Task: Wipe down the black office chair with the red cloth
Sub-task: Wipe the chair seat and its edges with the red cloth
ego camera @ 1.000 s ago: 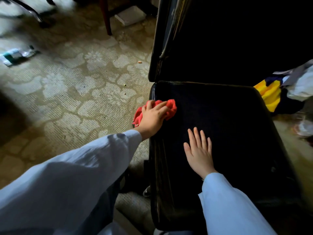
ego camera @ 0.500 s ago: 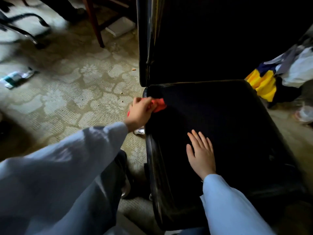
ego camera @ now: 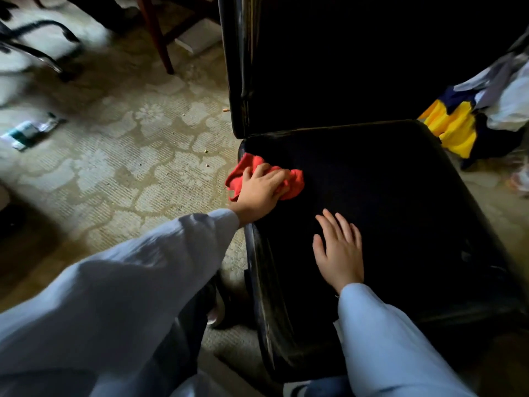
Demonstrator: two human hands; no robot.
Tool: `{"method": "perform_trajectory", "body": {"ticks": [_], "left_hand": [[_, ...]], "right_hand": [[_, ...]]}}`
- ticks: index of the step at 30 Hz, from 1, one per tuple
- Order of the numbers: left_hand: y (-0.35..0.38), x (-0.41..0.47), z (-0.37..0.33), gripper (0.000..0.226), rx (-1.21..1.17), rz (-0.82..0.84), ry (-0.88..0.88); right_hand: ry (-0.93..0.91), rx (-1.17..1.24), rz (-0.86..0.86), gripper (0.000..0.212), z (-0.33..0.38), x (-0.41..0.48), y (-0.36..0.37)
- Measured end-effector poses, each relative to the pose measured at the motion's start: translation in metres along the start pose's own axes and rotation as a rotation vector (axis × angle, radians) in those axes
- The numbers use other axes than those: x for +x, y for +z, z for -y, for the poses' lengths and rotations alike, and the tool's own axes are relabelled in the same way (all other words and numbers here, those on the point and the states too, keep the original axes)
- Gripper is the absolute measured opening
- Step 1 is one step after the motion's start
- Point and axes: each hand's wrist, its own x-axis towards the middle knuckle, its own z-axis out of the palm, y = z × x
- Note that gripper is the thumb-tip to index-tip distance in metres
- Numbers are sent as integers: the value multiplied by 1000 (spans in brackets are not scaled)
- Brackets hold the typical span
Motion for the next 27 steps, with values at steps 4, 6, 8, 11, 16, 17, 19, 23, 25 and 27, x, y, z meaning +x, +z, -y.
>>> {"method": "perform_trajectory", "body": {"ticks": [4, 6, 8, 11, 16, 17, 19, 23, 25, 27], "left_hand": [[4, -30, -9, 64, -29, 52, 134], [6, -46, -10, 54, -10, 46, 217], [10, -64, -13, 50, 4, 90, 266], [9, -95, -28, 54, -66, 156, 295], [7, -139, -29, 27, -669, 31, -24], [1, -142, -29, 15, -943, -85, -168], [-15, -135, -22, 14, -1375, -319, -518], [-25, -119, 25, 34, -1392, -380, -816], [-23, -116, 32, 35, -1338, -340, -901], [-23, -107, 26, 31, -1333, -347, -850]], "right_hand": [[5, -24, 34, 56, 3, -1, -2], [4, -35, 48, 57, 4, -2, -3], [4, -34, 55, 56, 4, -2, -4], [-1, -19, 80, 54, 6, -2, -5], [-2, 74, 126, 66, 6, -6, -18], [-18, 67, 131, 62, 4, -13, -21], [-50, 54, 156, 55, 0, -28, -26], [-45, 36, 263, 47, -1, -49, -28], [-15, 36, 298, 51, 4, -53, -28], [12, 21, 333, 55, 8, -56, -27]]}}
